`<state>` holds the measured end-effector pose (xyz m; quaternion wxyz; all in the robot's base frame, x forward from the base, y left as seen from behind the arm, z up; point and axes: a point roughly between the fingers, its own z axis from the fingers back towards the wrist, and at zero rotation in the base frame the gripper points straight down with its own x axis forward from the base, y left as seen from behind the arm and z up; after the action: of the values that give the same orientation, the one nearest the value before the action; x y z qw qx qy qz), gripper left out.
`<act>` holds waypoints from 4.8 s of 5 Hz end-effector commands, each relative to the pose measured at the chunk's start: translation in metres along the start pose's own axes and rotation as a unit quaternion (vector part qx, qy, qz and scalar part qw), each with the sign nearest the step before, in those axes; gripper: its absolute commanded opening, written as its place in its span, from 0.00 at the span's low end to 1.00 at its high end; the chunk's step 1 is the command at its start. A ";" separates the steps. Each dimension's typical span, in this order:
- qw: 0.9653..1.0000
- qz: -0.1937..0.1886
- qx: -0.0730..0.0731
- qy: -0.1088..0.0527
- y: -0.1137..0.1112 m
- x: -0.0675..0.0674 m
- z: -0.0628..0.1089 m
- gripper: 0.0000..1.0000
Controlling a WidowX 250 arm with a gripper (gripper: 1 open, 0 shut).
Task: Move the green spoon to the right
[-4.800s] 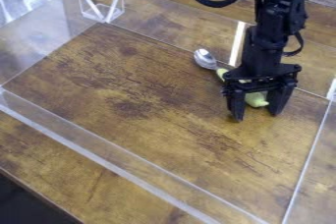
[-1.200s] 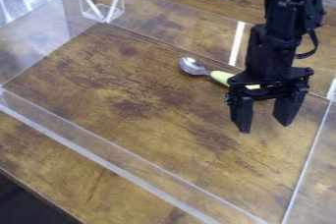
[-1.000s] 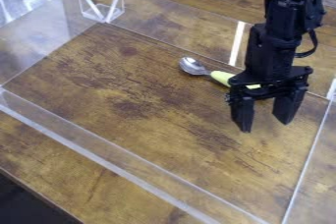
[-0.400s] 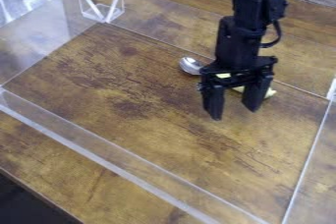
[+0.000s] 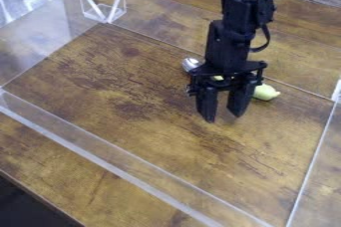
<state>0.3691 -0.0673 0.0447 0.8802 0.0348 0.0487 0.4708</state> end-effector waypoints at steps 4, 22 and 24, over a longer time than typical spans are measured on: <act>0.997 -0.046 -0.062 -0.021 0.006 -0.016 0.071 0.00; 0.965 0.220 -0.132 -0.061 -0.096 0.012 0.029 1.00; 0.966 0.223 -0.110 -0.072 -0.090 0.024 0.026 1.00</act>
<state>0.4513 -0.1041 0.0339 0.7607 0.0057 -0.0566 0.6466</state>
